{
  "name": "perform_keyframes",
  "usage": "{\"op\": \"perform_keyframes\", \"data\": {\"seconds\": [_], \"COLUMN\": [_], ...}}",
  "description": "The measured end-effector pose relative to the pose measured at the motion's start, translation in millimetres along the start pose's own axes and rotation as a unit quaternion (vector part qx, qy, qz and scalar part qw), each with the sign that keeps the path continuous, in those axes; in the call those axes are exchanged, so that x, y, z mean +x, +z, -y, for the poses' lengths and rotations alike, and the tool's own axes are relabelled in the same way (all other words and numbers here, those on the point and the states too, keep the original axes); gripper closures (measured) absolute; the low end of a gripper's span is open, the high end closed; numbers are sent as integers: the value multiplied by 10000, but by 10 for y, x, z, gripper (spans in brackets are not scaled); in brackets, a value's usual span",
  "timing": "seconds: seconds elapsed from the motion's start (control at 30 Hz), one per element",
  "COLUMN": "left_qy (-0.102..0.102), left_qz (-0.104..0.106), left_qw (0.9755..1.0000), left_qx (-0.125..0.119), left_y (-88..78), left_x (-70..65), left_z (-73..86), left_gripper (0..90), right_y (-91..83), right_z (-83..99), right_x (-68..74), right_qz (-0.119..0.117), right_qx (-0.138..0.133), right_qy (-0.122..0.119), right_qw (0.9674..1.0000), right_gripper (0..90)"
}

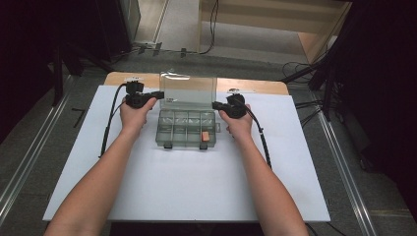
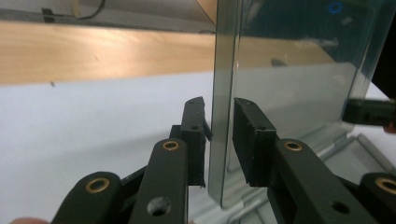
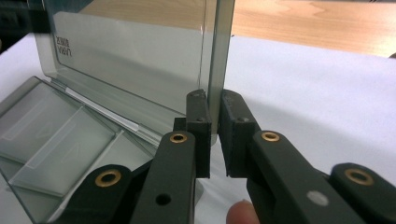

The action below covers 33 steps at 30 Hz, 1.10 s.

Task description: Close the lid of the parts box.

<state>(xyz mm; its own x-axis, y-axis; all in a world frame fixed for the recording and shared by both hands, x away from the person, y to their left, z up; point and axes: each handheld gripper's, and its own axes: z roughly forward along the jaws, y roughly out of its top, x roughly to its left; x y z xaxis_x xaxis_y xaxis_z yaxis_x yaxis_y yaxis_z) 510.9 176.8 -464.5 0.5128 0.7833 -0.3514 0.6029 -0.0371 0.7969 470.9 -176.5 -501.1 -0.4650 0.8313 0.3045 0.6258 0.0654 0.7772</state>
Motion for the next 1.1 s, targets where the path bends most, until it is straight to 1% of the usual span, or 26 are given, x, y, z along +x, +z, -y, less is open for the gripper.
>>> {"op": "perform_keyframes", "data": {"seconds": [0.07,0.13,0.17,0.2,0.23,0.27,0.37,0.43,0.5,0.53,0.57,0.6,0.63,0.67,0.73,0.8,0.87,0.9,0.97,1.03,1.1], "left_qy": [28,39,23,12,20,41,7,95,214,254,275,293,314,309,341,372,404,415,436,507,495], "left_qz": [-23,-98,-63,-23,3,-9,15,-21,-46,-61,-67,-49,-49,-34,-16,-6,8,2,26,49,65], "left_qw": [10000,9999,10000,10000,10000,10000,10000,9999,9998,9996,9996,9995,9994,9993,9992,9990,9989,9988,9986,9981,9980], "left_qx": [-68,-89,-61,-44,3,21,-17,-38,-46,-55,-90,-115,-138,-183,-217,-227,-248,-248,-285,-358,-383], "left_y": [-24,-35,-29,-13,5,26,21,8,-8,-14,-17,-20,-26,-26,-30,-34,-38,-40,-44,-49,-48], "left_x": [-10,-14,-12,-10,-8,-12,-3,-22,-37,-42,-47,-47,-45,-42,-38,-41,-42,-44,-45,-46,-40], "left_z": [-63,-100,-102,-94,-80,-63,-47,-45,-43,-41,-34,-27,-16,-6,4,5,7,8,12,26,39], "left_gripper": [747,779,787,808,811,809,818,831,837,838,840,840,841,841,842,842,843,843,843,843,843], "right_y": [-3,-3,-2,1,2,0,1,2,4,5,7,8,7,-7,-38,-72,-108,-124,-164,-186,-182], "right_z": [8,17,23,32,40,46,54,51,45,43,41,37,35,26,-5,-64,-139,-178,-258,-322,-361], "right_x": [7,6,-1,-8,-12,-13,-13,-11,-13,-14,-18,-31,-48,-66,-77,-81,-71,-63,-43,-22,-4], "right_qz": [19,8,-8,-37,-57,-67,-72,-56,-68,-82,-57,-88,-180,-272,-200,-189,-124,-120,-93,-39,-40], "right_qx": [-30,-71,-86,-124,-148,-163,-193,-175,-157,-148,-141,-130,-167,-243,-368,-446,-485,-559,-622,-681,-680], "right_qy": [-62,-75,-89,-65,-36,-27,-12,16,114,175,217,304,378,509,570,599,554,532,478,469,483], "right_qw": [10000,9999,9999,9999,9999,9998,9998,9998,9998,9997,9997,9994,9990,9980,9975,9970,9972,9969,9969,9966,9965], "right_gripper": [818,818,818,818,819,819,818,815,808,793,757,707,697,689,688,692,700,706,728,737,745]}}
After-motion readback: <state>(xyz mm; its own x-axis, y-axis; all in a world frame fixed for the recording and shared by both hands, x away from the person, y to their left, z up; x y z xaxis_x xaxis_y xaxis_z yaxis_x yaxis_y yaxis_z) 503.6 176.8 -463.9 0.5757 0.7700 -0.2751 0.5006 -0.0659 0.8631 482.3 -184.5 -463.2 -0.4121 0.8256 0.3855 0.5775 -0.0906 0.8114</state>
